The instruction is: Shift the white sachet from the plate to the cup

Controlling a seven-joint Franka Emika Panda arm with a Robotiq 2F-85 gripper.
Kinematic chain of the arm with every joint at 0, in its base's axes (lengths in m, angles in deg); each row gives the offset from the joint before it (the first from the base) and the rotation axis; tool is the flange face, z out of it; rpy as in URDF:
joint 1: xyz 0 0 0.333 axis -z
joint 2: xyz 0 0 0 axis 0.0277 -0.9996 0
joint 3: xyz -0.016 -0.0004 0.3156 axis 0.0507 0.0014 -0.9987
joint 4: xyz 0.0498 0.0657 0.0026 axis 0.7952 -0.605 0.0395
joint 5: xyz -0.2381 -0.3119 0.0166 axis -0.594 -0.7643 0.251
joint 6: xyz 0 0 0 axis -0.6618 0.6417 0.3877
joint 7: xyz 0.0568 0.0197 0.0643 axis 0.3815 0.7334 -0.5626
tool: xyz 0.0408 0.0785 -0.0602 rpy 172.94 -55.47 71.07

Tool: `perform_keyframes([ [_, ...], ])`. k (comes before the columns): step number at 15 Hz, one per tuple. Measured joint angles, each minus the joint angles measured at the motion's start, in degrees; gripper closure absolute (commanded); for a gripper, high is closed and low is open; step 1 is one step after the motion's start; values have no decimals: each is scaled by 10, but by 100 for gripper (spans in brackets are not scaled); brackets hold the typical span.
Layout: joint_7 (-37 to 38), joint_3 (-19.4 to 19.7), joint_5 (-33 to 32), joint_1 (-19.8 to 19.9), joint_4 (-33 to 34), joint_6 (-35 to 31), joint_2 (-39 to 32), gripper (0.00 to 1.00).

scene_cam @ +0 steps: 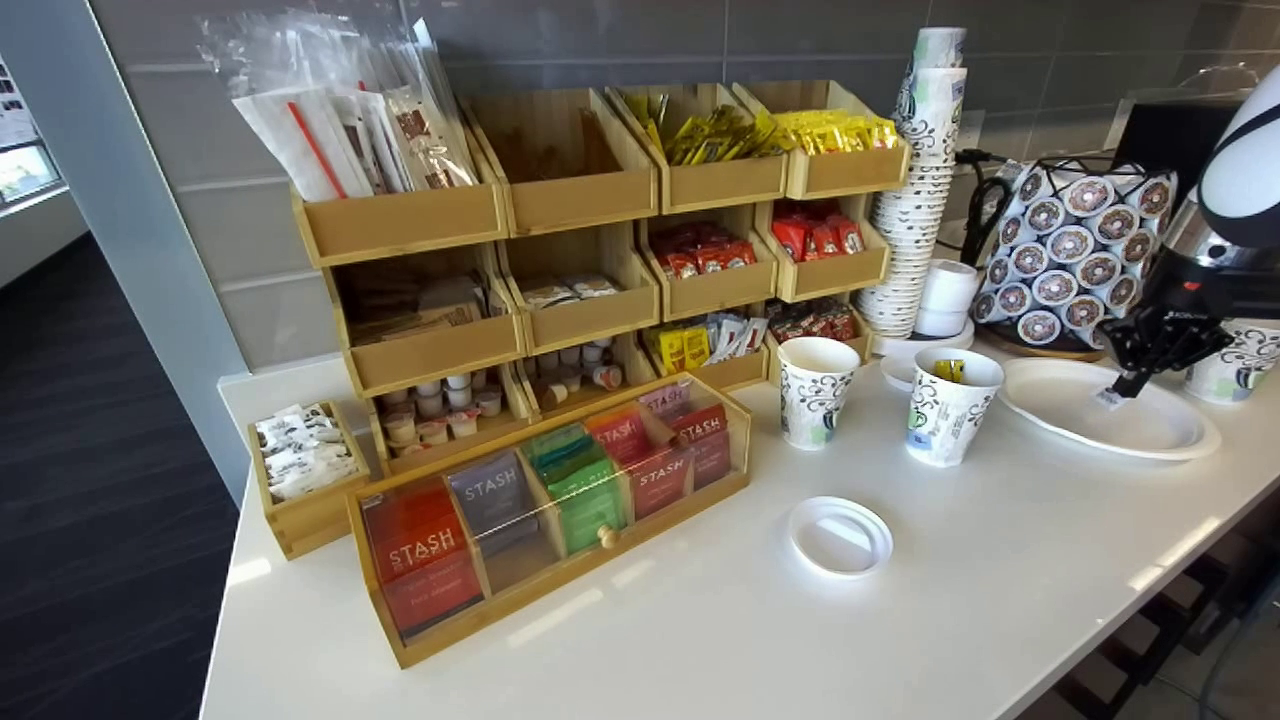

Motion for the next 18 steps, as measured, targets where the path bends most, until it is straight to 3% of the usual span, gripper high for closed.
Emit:
perform_keyframes([
  [9, -13, -33, -4, -7, -54, 41, 164, 100],
  [14, 35, -80, -5, -6, -81, 42, 255, 100],
  [18, 91, -138, -8, -5, -81, 46, 288, 100],
])
